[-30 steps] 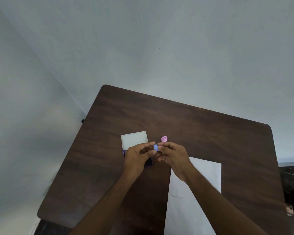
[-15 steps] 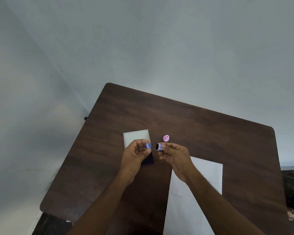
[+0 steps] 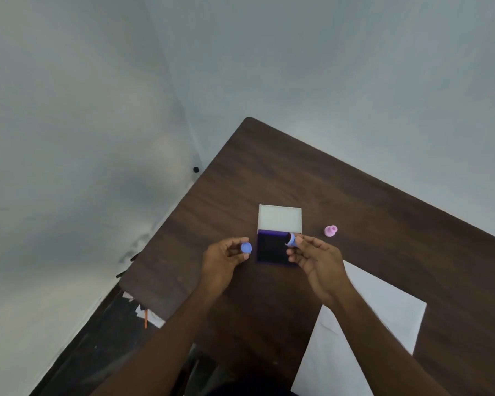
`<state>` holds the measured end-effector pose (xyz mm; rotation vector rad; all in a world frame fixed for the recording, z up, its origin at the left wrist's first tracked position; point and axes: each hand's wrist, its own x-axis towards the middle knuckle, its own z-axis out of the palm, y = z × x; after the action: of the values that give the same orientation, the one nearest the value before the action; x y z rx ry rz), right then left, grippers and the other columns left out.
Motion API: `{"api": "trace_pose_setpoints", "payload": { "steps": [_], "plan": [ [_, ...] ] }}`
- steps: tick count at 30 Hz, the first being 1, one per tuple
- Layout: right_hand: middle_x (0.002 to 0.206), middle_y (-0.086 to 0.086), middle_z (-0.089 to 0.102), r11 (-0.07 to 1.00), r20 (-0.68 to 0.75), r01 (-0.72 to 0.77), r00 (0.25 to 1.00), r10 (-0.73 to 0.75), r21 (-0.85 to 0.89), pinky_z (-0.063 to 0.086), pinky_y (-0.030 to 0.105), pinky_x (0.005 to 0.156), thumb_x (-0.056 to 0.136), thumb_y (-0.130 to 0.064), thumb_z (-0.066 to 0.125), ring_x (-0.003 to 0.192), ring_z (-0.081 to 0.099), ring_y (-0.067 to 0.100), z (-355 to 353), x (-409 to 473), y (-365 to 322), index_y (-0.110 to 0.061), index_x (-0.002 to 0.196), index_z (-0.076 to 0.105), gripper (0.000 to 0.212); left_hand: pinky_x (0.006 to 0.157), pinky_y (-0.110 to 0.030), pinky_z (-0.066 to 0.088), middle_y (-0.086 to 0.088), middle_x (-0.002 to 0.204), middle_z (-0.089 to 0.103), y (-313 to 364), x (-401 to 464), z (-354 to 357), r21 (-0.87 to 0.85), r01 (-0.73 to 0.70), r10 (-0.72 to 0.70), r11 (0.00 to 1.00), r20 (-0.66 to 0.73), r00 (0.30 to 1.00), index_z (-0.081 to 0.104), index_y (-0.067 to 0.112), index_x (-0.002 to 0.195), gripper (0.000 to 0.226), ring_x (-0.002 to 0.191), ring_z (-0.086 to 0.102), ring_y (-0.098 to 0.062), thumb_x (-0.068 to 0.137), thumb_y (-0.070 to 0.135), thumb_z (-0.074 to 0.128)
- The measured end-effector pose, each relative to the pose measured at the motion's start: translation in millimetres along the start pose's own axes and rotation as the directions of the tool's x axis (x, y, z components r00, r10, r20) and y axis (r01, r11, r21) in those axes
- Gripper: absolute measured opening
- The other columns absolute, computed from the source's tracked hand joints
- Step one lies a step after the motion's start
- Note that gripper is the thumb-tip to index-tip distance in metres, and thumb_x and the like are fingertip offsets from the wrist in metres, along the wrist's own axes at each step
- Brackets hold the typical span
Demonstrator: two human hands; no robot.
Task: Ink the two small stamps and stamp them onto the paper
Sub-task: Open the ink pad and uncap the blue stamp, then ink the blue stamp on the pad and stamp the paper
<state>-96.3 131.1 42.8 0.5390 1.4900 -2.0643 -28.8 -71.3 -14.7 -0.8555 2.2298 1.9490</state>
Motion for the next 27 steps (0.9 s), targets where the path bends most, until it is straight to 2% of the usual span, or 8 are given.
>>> {"api": "trace_pose_setpoints", "payload": {
  "steps": [4,7,9,12,18,24,27],
  "plan": [
    [0.088,0.018,0.074,1.000,0.018,-0.012,1.000,0.012,0.008,0.059,0.029,0.065,0.086,-0.007,0.064,0.073,0.067,0.024,7,1,5,-0.002,0.094,0.074,0.013,0.087,-0.022,0.055,0.006,0.102,0.074,-16,2,-5,0.027,0.005,-0.002,1.000,-0.082,0.997,0.071,0.016,0.111,0.036,0.091,0.069,-0.005,0.079,-0.001,0.073],
    [0.090,0.019,0.073,1.000,0.022,0.002,1.000,-0.002,0.012,0.058,0.029,0.065,0.085,-0.007,0.065,0.074,0.066,0.024,9,3,7,0.000,0.097,0.072,0.016,0.089,-0.015,0.051,0.014,0.103,0.070,-28,2,-6,0.135,-0.008,0.028,0.991,-0.144,0.989,0.070,0.018,0.114,0.034,0.092,0.065,0.005,0.083,0.005,0.071],
    [0.091,0.020,0.073,1.000,0.022,0.006,1.000,-0.007,0.010,0.058,0.029,0.065,0.085,-0.007,0.065,0.075,0.066,0.024,10,2,9,0.000,0.098,0.072,0.017,0.089,-0.012,0.047,0.010,0.107,0.069,-32,0,-4,0.286,-0.073,0.120,0.955,-0.148,0.982,0.069,0.017,0.115,0.031,0.095,0.063,0.001,0.085,0.008,0.070],
    [0.095,0.021,0.072,1.000,0.020,0.009,1.000,-0.009,-0.008,0.058,0.029,0.066,0.085,-0.008,0.065,0.076,0.067,0.025,9,2,9,0.000,0.101,0.071,0.019,0.090,-0.023,0.048,-0.004,0.107,0.069,-35,-2,3,0.438,-0.216,0.294,0.873,-0.118,0.948,0.070,0.009,0.111,0.025,0.098,0.058,-0.012,0.086,0.006,0.068],
    [0.097,0.020,0.073,1.000,-0.006,0.003,1.000,-0.003,-0.023,0.059,0.029,0.067,0.085,-0.007,0.064,0.078,0.068,0.027,3,0,5,-0.001,0.103,0.070,0.020,0.083,-0.009,0.034,-0.002,0.111,0.059,-40,1,12,0.482,-0.086,0.200,0.872,-0.190,0.961,0.069,0.014,0.114,0.031,0.097,0.045,-0.005,0.084,0.008,0.070],
    [0.094,0.019,0.073,1.000,-0.007,0.013,1.000,-0.013,-0.005,0.059,0.029,0.067,0.085,-0.006,0.063,0.077,0.069,0.025,0,0,4,-0.001,0.103,0.071,0.020,0.091,-0.022,0.042,-0.006,0.116,0.054,-44,4,12,0.546,-0.098,0.225,0.832,-0.172,0.959,0.065,0.012,0.119,0.038,0.103,0.049,-0.013,0.083,0.003,0.070],
    [0.094,0.017,0.073,0.999,-0.008,0.003,1.000,-0.002,0.032,0.058,0.028,0.068,0.086,-0.005,0.063,0.077,0.069,0.024,-3,0,3,-0.002,0.102,0.071,0.019,0.095,-0.023,0.041,-0.003,0.124,0.049,-41,3,11,0.511,-0.032,0.141,0.859,-0.176,0.974,0.062,0.016,0.124,0.042,0.111,0.049,-0.014,0.084,0.012,0.072]
  ]
}}
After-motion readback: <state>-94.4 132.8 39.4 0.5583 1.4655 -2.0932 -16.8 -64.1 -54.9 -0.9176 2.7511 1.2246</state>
